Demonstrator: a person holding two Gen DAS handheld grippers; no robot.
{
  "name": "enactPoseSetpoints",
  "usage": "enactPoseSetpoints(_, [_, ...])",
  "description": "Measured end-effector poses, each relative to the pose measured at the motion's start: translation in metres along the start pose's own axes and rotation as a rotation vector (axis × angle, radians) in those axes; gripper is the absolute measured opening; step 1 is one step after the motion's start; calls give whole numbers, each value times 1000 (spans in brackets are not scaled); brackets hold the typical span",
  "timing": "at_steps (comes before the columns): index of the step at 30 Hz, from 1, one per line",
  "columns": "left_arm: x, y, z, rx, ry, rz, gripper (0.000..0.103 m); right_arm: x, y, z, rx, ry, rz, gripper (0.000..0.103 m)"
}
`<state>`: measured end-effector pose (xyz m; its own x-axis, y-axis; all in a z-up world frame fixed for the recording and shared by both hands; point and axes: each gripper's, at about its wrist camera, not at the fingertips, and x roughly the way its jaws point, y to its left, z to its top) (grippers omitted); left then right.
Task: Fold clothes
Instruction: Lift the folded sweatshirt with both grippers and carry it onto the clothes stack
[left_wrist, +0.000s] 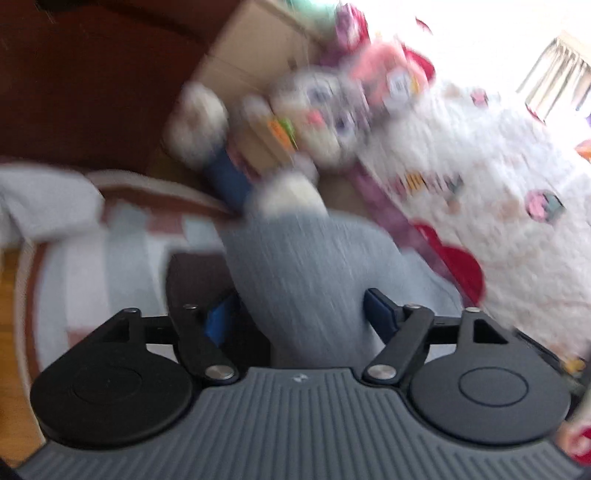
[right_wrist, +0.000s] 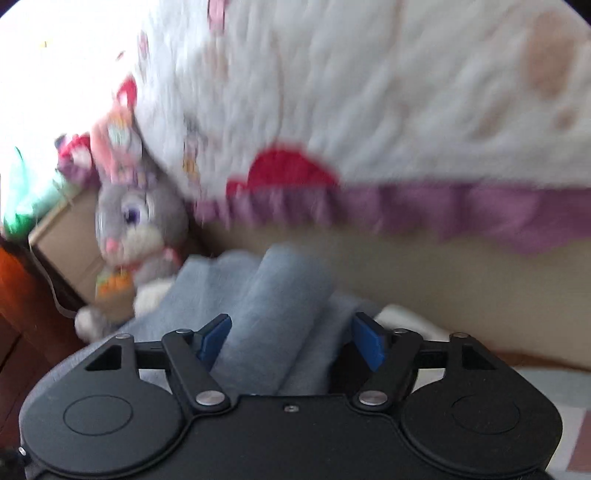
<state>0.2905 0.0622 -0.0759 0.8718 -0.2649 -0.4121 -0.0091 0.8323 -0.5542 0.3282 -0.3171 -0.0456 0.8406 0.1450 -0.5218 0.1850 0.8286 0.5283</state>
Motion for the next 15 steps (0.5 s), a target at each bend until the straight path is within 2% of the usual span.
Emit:
enactPoseSetpoints(3, [5, 13, -2, -64, -6, -43, 81, -17, -9, -5, 28, -49, 59, 76])
enactPoseSetpoints(4, [8, 19, -2, -112, -5, -45, 81, -12, -10, -8, 38, -40, 84, 77])
enactPoseSetpoints(5, [9, 22, -2, -148, -2, -36, 81, -5, -11, -10, 47, -24, 110, 78])
enactPoseSetpoints(6, [12, 24, -2, -157, 11, -12, 81, -1, -15, -14, 39, -4, 118, 86])
enactPoseSetpoints(8, [21, 27, -2, -151, 46, 50, 82, 12, -16, -21, -16, 42, 107, 88])
enactPoseSetpoints(9, [25, 28, -2, -146, 62, 74, 82, 15, -15, -24, -48, 29, 114, 88])
enactPoseSetpoints(11, [30, 31, -5, -147, 96, 96, 83, 15, -11, -26, -98, -22, 108, 78])
enactPoseSetpoints(12, [30, 33, -6, -150, 99, 92, 83, 11, -11, -28, -78, -59, 93, 64])
enactPoseSetpoints(13, [29, 32, -6, -146, 99, 86, 83, 7, -12, -29, -49, -95, 79, 56])
enactPoseSetpoints(15, [26, 27, -5, -115, 87, 89, 83, 3, -10, -32, -21, -152, 29, 50])
